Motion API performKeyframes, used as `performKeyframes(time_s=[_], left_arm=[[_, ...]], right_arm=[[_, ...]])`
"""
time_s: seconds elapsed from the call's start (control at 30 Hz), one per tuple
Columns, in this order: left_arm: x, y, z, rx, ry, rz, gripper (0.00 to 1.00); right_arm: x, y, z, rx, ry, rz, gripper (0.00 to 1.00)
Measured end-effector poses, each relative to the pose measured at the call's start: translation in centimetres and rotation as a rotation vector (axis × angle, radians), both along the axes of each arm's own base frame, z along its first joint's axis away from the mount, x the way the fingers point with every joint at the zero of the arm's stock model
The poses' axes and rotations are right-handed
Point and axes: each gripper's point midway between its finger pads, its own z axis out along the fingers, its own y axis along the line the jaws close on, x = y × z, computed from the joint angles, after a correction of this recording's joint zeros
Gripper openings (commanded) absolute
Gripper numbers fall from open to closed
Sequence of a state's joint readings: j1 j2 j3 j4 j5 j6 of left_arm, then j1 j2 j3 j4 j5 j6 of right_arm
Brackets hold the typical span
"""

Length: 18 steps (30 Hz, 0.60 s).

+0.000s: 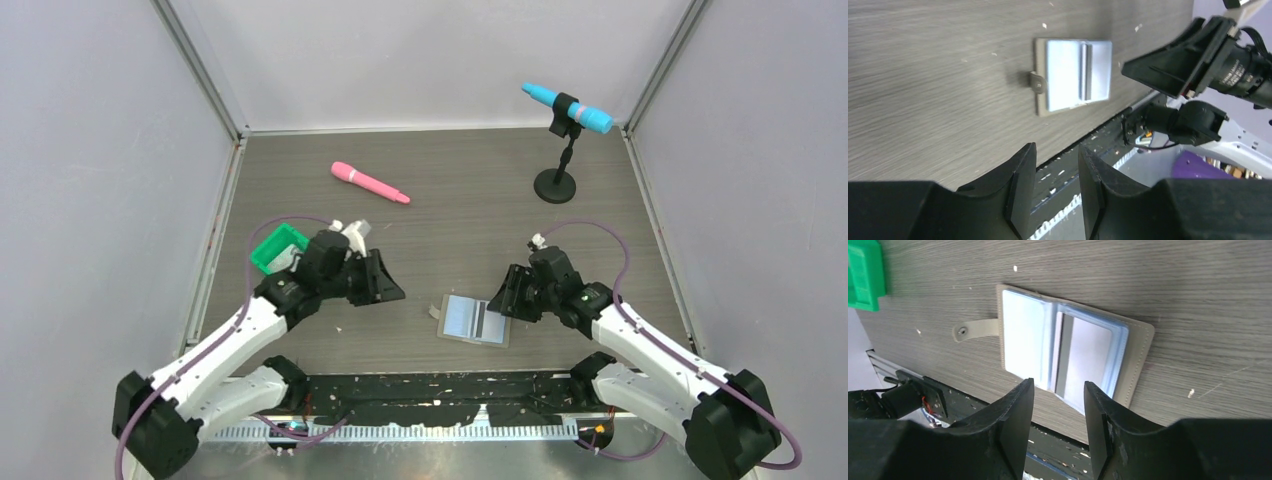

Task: Take the credit cards out of the card holder
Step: Remove the credit card from the card holder.

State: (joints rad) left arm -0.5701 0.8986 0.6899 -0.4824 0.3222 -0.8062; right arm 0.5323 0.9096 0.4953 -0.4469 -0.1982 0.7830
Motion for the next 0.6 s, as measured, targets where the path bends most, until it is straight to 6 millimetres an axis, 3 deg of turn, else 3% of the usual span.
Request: performKeyframes(time_s=[0.27, 0.6], left_arm=[[-2.3, -7.3, -2.5, 0.028, 0.075, -0.193, 0.39], [-0.5, -12.3, -4.8, -0.039, 0.051, -0.243, 0.37]], right_arm=[[-0.8, -0.8, -2.5, -0.036, 0.042, -0.023, 0.45], [-0.3, -0.4, -4.6, -0.036, 0.058, -0.021, 0.38]])
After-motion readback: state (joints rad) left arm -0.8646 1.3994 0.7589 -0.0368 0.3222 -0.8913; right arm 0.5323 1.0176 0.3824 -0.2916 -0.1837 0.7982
